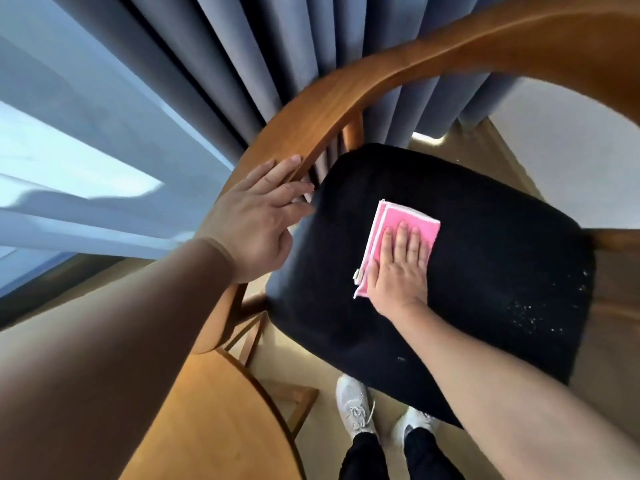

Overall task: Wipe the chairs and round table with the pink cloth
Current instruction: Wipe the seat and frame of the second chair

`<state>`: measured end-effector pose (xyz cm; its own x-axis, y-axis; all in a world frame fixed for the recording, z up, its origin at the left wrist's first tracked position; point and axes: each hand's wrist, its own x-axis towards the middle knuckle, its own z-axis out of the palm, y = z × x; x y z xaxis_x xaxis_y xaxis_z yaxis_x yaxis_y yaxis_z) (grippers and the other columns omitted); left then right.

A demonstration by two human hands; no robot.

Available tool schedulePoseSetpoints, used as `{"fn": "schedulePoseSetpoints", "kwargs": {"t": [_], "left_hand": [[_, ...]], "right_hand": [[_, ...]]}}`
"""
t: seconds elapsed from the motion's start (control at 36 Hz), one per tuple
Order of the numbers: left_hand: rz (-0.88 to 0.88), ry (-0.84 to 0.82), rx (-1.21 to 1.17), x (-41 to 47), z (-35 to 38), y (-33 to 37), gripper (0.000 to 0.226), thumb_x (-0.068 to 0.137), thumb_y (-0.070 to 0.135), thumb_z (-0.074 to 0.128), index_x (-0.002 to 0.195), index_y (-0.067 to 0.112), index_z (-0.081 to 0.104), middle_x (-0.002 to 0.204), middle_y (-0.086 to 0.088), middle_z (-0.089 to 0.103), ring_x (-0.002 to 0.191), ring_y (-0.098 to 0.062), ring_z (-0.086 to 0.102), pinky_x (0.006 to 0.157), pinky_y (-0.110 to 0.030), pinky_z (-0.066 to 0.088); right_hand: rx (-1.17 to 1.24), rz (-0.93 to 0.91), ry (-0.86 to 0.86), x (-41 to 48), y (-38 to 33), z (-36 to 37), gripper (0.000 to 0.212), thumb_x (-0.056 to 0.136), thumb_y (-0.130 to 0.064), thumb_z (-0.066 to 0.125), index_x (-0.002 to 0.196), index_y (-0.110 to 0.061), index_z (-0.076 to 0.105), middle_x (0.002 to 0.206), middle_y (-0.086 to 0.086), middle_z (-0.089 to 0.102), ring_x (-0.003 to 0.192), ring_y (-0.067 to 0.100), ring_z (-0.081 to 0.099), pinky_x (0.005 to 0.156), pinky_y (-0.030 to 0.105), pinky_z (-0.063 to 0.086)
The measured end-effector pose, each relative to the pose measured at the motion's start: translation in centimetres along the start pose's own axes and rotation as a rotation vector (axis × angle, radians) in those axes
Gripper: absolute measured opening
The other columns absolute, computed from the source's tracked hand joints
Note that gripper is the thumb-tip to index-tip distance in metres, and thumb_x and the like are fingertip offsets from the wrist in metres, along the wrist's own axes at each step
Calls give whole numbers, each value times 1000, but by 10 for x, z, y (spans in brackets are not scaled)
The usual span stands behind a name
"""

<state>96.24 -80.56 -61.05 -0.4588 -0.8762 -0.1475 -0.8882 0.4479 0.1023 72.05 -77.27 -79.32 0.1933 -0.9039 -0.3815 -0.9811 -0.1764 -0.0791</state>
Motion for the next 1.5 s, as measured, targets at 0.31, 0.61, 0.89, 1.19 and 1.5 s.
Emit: {"fn": "schedulePoseSetpoints", "kwargs": {"t": [0.31, 0.61, 0.89, 1.19, 1.5], "left_hand": [[2, 26, 11, -2, 0, 2, 49, 81, 21, 29, 111, 20, 68, 132, -4, 57, 142, -29, 23, 114, -50, 21], [34, 62, 11, -2, 4, -2, 48, 80, 20, 31, 112, 18, 67, 130, -5, 58, 141, -32, 25, 113, -53, 23], [49, 77, 6, -3, 6, -3, 47, 81, 21, 32, 114, 20, 66, 130, -2, 58, 142, -29, 22, 115, -49, 18], [62, 71, 22, -4, 4, -1, 46, 84, 22, 31, 114, 18, 67, 136, -7, 53, 141, -31, 23, 115, -49, 17], [225, 37, 25, 0, 8, -3, 42, 80, 13, 35, 102, 17, 71, 119, -5, 65, 118, -26, 55, 110, -51, 29]], "right_hand": [[133, -80, -133, -140, -31, 35, 65, 93, -39, 30, 147, -1, 32, 153, 26, 29, 142, 46, 24, 112, 59, 17], [108, 47, -54, -103, -42, 29, 64, 94, -37, 24, 152, -10, 27, 157, 21, 24, 145, 43, 19, 118, 56, 8], [132, 29, 11, -96, -34, 38, 60, 97, -39, 24, 152, -15, 25, 158, 13, 27, 146, 36, 21, 117, 55, 14], [37, 81, 45, 18, 31, -5, 65, 95, -43, 6, 156, -22, 3, 164, 4, 3, 150, 28, 0, 121, 47, -3], [53, 195, 169, 129, 84, -62, 61, 96, -43, 7, 147, -17, 28, 147, 16, 42, 133, 39, 36, 114, 50, 19]]}}
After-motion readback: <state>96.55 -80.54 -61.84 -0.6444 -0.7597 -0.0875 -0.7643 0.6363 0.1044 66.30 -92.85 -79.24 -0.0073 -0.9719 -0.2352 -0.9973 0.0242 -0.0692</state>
